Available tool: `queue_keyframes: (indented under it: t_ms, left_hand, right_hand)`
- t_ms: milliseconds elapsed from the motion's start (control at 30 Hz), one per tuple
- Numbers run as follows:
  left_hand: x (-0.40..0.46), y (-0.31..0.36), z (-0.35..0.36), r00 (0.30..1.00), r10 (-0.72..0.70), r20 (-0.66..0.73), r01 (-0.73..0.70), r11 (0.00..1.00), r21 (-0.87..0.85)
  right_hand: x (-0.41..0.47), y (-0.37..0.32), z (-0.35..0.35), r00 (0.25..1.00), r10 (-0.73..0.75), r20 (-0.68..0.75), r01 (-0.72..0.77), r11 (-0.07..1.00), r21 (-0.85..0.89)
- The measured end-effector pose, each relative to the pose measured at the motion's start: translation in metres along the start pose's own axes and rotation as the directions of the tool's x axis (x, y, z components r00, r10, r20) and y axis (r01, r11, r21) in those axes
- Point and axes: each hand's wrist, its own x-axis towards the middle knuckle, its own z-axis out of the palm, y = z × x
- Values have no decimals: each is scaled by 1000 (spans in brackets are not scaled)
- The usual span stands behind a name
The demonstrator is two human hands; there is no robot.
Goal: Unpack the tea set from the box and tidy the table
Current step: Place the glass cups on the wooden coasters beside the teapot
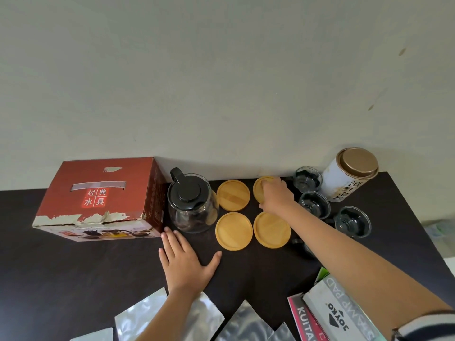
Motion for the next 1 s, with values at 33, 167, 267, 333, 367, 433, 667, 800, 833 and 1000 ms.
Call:
queue_keyframes:
  t_ms: [33, 167, 267, 333, 367, 433, 667, 800, 833, 1000]
  left_hand:
    - [0, 0, 0, 1000, 0, 0, 0, 1000, 4]
    - [0, 0, 0, 1000, -2, 1, 2, 1000, 10]
    - [0, 0, 0, 1000, -2, -1, 2, 1000, 8]
    - [0, 0, 0, 1000, -4, -1, 4, 1000, 3]
    - [0, 0, 0, 1000, -4, 0, 4, 1000, 3]
    - [0, 0, 0, 1000, -1, -2, 1, 1000, 0]
    - [0, -1, -1, 1000, -8, 5, 8, 1000, 5]
    - [0, -1, -1, 1000, -8, 3, 8, 1000, 3]
    - [0, -1, 0, 1000, -7, 1, 7, 1000, 4]
    - [1, -2, 0, 1000, -4, -3, 4, 1000, 8]
  right_hand:
    - [0, 1, 0, 1000, -2, 5, 1, 1000, 18]
    - [-4, 7, -7, 999, -32, -42, 35, 997, 75]
    - [-7, 22, -29, 977, -15, -213, 28, 998, 56]
    - [-5, 38, -48, 959, 81, -273, -68, 996, 56]
    - [-3, 46, -55, 956, 138, -257, -124, 990, 69]
    - [1, 60, -63, 961, 225, -158, -213, 973, 93]
    - [3, 73, -64, 970, 241, -14, -240, 970, 41]
    - [3, 73, -64, 976, 215, -25, -213, 975, 67]
    - [3, 73, -64, 976, 212, -44, -208, 975, 73]
    - [-4, 66, -66, 965, 189, -182, -184, 982, 48]
